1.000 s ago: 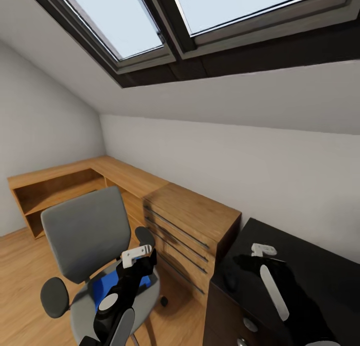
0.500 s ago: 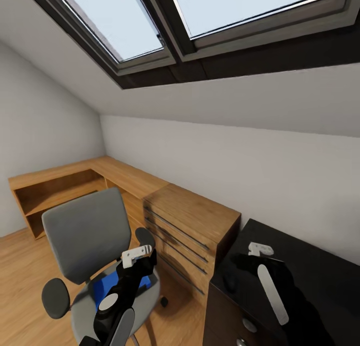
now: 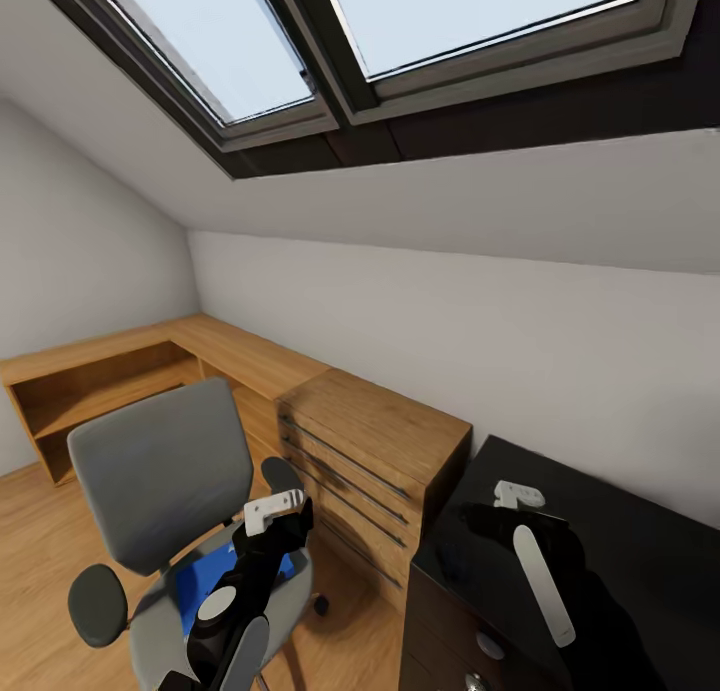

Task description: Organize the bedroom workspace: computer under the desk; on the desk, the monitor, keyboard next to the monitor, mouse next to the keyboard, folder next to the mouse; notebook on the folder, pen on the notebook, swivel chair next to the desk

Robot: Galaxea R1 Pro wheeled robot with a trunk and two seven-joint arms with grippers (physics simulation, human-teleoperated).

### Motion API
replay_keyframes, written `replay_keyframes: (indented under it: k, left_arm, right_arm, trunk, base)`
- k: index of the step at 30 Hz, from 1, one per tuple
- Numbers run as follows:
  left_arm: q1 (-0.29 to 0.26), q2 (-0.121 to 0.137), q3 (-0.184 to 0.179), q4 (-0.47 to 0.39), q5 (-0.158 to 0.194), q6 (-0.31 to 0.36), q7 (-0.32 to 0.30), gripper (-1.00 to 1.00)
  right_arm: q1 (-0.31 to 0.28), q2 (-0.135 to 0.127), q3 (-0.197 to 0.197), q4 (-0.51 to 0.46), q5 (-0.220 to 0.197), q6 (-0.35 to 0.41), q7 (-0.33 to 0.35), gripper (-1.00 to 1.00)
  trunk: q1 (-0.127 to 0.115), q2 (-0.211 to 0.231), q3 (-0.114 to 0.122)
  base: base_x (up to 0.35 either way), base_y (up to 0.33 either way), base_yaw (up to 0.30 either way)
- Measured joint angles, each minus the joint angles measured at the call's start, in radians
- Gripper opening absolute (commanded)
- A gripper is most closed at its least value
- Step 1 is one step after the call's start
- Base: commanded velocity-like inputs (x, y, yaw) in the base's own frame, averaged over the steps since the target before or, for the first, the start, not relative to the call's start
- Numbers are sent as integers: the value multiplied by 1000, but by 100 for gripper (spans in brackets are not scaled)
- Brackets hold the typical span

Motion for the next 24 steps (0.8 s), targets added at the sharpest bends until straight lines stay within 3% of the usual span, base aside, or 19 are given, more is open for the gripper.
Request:
replay_keyframes:
  k: [13, 24]
  left_arm:
    - [2, 0, -2, 0, 0, 0, 0, 100]
    - [2, 0, -2, 0, 0, 0, 0, 100]
  right_arm:
    - [0, 0, 0, 0, 0, -1, 1, 100]
    - [0, 2, 1, 7, 0, -6, 1, 100]
  trunk:
    - [0, 0, 11]
    - [0, 0, 20]
  base:
    - [0, 3, -253]
    - [0, 137, -258]
